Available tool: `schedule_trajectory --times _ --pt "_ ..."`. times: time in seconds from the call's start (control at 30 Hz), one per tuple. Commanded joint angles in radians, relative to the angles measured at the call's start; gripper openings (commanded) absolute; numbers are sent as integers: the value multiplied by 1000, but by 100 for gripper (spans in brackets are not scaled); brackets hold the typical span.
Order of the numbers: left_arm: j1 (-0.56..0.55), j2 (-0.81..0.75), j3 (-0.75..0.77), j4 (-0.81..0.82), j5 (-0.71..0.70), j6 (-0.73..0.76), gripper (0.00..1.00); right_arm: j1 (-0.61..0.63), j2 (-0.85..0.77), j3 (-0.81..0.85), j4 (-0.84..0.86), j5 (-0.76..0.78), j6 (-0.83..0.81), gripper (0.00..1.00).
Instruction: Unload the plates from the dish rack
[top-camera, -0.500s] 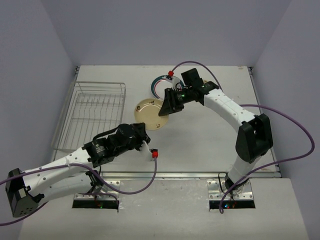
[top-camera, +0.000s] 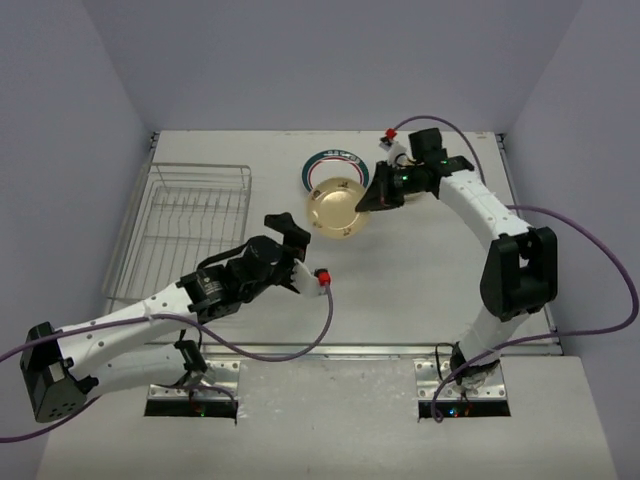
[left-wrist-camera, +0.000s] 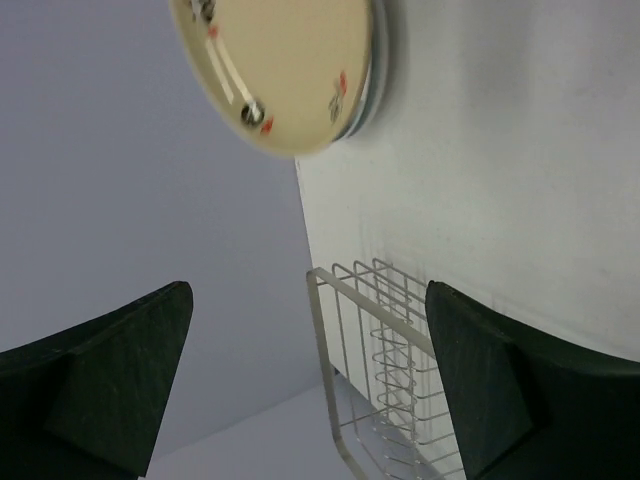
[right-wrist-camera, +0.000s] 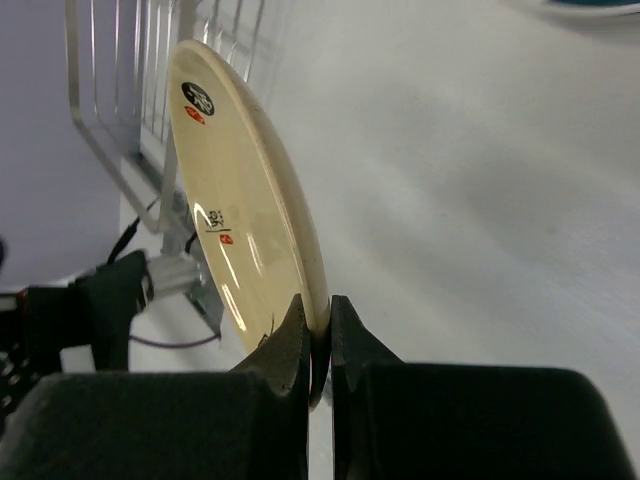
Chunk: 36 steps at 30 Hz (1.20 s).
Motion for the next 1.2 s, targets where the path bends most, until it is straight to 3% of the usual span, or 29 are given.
schedule_trajectory --times 0.0,0.2,0.4,0.73,1.17 --pt "74 91 284 -30 -61 -362 100 -271 60 90 25 7 -17 0" --pt "313 289 682 -311 112 -776 100 -466 315 292 20 -3 21 0" --pt "468 349 787 -424 285 -999 100 -485 457 426 23 -11 55 0" --pt "533 329 676 -386 331 -1038 100 -485 552 501 63 -13 127 0" --pt "539 332 643 -358 304 -1053 100 -456 627 566 50 11 117 14"
